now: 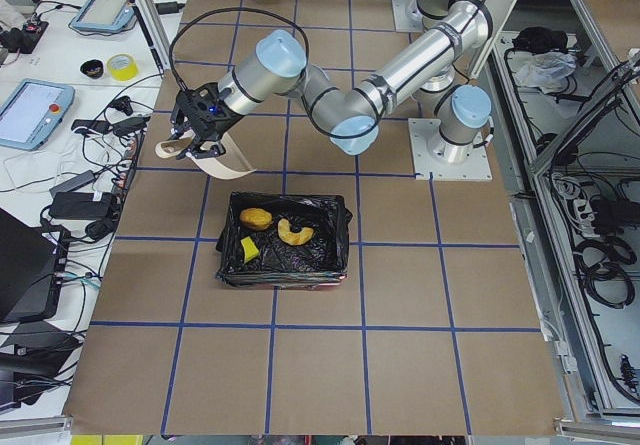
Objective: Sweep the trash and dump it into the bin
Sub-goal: 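Bring the empty dustpan back onto the table with the left gripper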
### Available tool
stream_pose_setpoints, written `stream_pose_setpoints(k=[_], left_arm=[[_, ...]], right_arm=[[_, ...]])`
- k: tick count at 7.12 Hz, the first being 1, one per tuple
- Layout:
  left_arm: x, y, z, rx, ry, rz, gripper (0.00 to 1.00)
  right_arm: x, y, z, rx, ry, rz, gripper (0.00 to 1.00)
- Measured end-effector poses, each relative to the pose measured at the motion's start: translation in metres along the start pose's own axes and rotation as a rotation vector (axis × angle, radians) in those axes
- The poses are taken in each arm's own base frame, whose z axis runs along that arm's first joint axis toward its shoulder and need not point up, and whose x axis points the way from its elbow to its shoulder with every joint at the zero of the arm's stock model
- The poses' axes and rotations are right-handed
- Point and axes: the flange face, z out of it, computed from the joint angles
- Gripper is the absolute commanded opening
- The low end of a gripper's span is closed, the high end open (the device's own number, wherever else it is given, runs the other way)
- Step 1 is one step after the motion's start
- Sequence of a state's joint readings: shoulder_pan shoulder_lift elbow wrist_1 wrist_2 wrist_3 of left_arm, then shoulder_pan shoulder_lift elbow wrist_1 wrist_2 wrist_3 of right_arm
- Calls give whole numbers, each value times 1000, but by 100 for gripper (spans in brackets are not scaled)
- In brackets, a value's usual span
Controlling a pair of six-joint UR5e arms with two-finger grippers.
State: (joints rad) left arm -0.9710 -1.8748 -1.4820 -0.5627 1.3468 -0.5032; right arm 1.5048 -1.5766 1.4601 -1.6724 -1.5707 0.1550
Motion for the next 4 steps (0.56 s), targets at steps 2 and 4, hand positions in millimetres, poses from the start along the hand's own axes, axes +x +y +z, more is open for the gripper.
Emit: stream_pose_setpoints(k=[2,4], left_arm=[[45,61,13,-63,-133,-202,0],[82,142,24,-153,-298,-337,0]], right_arm=[[1,1,1,0,7,-4,100],[1,0,2,-2,11,-5,100]])
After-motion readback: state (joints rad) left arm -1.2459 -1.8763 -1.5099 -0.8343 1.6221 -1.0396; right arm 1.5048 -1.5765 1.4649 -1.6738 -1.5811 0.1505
